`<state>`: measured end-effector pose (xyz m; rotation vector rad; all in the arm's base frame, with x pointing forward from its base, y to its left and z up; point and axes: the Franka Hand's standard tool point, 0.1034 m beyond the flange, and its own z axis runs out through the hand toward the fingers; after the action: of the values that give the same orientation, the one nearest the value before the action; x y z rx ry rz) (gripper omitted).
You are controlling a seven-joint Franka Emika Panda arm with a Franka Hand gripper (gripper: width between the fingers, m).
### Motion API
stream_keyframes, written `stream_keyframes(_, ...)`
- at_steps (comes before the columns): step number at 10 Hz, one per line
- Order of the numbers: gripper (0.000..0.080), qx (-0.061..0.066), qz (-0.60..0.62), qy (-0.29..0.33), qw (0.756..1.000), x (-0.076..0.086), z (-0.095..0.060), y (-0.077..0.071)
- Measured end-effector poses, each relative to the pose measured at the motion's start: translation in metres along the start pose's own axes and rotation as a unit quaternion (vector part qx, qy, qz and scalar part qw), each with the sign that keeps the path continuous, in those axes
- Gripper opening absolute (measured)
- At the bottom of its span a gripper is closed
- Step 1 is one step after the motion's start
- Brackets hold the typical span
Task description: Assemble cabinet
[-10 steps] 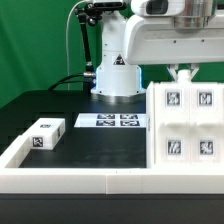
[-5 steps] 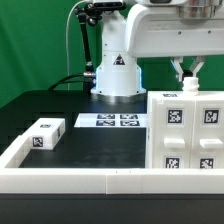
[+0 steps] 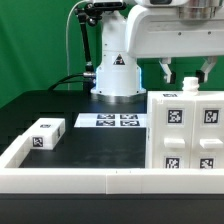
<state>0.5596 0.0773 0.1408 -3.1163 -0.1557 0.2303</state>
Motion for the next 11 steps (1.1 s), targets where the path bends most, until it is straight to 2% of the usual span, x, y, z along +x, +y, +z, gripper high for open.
stream_keyframes(1, 0.0644, 0.000, 0.000, 0.000, 1.000, 0.000, 0.000, 0.000)
stream_keyframes(2, 0.0749, 0.000, 0.000, 0.000, 1.000, 0.000, 0.000, 0.000)
stream_keyframes(3, 0.0789, 0.000, 0.000, 0.001, 1.000, 0.000, 0.001, 0.000)
stream_keyframes(7, 0.0797, -0.009, -0.018, 0.057, 0.998, -0.041, 0.024, -0.013)
stream_keyframes(8, 0.0797, -0.009, -0.019, 0.058, 0.998, -0.044, 0.029, -0.013)
stream_keyframes(11, 0.0797, -0.009, -0.020, 0.058, 0.998, -0.044, 0.029, -0.011)
